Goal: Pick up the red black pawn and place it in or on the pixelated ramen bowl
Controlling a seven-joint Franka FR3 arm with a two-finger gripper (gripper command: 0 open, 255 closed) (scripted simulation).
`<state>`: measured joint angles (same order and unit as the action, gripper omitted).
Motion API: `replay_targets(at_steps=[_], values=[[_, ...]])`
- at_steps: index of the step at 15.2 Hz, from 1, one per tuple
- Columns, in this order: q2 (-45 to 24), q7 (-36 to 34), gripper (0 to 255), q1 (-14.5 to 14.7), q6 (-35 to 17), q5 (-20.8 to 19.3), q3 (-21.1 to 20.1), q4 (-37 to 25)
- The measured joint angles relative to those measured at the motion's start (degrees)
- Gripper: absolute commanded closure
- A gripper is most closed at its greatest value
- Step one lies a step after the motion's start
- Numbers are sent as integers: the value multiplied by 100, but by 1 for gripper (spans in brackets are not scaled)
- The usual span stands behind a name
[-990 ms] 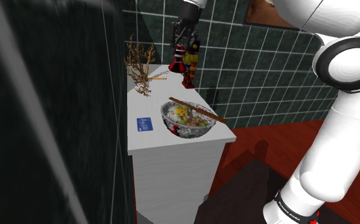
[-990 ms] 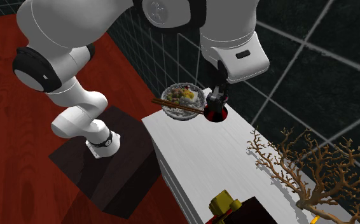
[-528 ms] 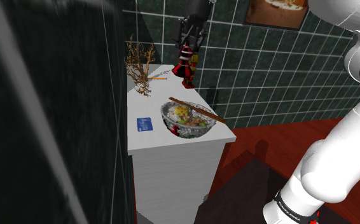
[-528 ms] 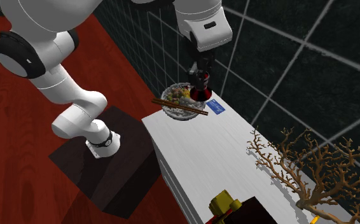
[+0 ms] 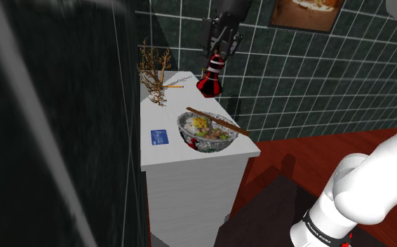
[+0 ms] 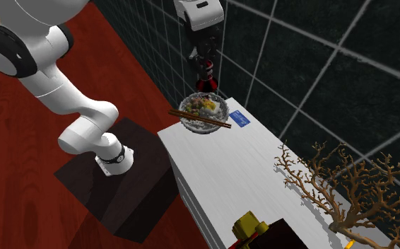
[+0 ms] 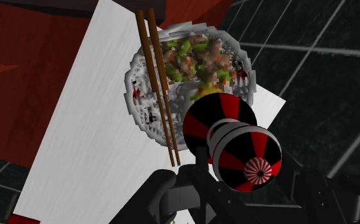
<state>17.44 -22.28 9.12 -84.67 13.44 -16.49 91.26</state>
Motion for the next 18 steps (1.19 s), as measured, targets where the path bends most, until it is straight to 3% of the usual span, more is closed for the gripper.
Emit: replay_targets(at_steps=[18], values=[[642,255,255,67,-1236,178,-23,1890]])
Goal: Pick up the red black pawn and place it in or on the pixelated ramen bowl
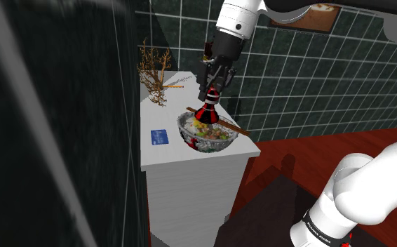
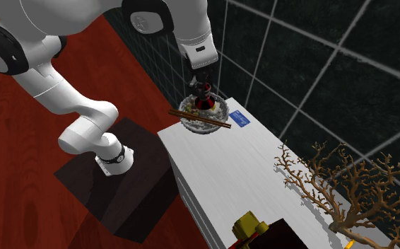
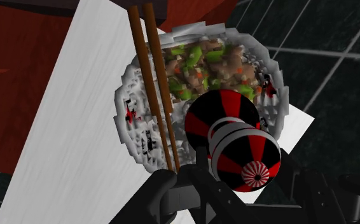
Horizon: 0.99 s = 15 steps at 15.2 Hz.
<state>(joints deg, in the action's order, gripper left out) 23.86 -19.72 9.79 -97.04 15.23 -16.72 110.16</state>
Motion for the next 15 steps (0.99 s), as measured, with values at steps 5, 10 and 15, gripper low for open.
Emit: replay_targets(at_steps=[5,10,15], values=[[11,7,255,1,-30,4,-1,40],[12,7,0,1,-31,4,-1,40],[-77,-35,0,-20,327,-34,42,-408]])
